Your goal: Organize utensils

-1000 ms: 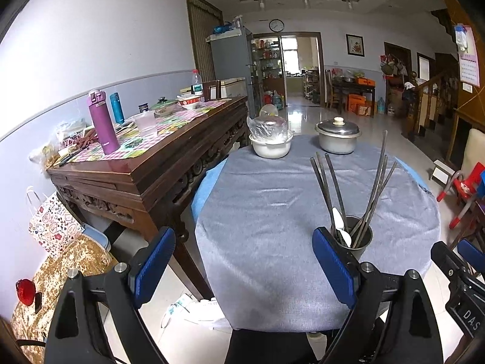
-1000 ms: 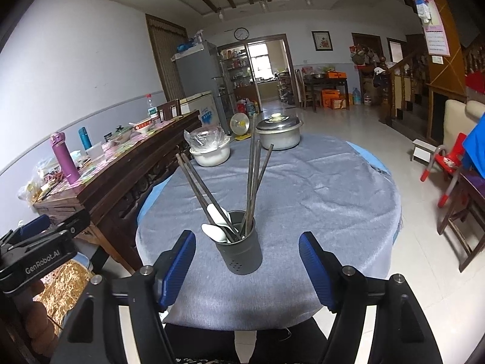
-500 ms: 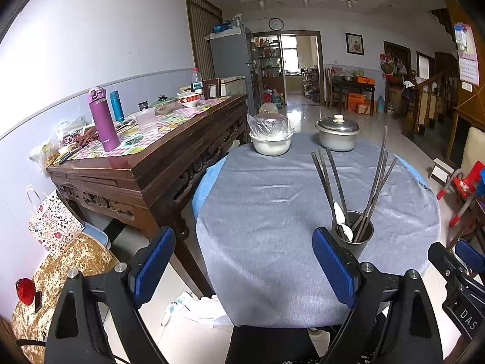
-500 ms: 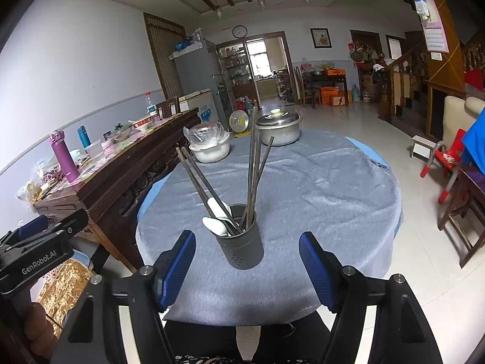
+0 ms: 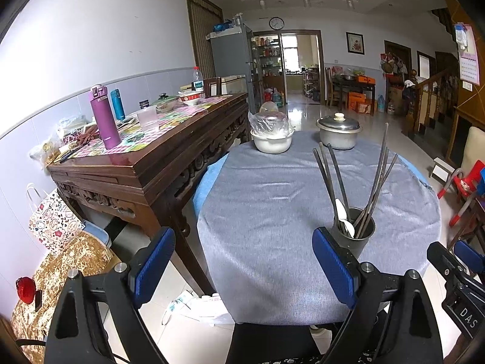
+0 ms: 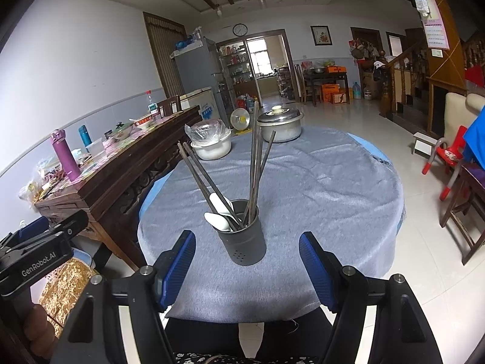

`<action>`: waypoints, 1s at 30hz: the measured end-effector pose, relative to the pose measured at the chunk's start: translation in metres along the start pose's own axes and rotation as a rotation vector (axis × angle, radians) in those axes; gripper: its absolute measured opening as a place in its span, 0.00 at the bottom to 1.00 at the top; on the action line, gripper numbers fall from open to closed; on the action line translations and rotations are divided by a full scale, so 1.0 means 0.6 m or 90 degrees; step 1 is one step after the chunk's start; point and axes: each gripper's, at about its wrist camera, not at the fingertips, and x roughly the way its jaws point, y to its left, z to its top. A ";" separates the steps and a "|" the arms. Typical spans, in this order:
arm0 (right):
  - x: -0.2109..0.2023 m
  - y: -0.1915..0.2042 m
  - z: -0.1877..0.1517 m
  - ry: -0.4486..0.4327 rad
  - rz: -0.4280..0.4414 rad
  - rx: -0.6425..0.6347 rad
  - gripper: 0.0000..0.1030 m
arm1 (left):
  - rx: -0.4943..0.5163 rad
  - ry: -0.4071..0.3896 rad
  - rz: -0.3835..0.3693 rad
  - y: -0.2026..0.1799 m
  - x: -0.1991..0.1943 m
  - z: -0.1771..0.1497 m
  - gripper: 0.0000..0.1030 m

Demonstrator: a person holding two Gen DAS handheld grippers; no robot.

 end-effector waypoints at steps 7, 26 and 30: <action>0.000 0.001 -0.002 0.001 0.001 -0.003 0.72 | 0.000 0.000 0.001 0.000 0.000 0.000 0.89; 0.002 0.003 -0.006 0.004 0.004 -0.003 0.72 | -0.001 0.004 -0.003 0.005 0.001 -0.008 0.89; 0.004 0.004 -0.007 0.006 0.005 -0.003 0.72 | -0.001 0.006 -0.003 0.007 0.002 -0.008 0.89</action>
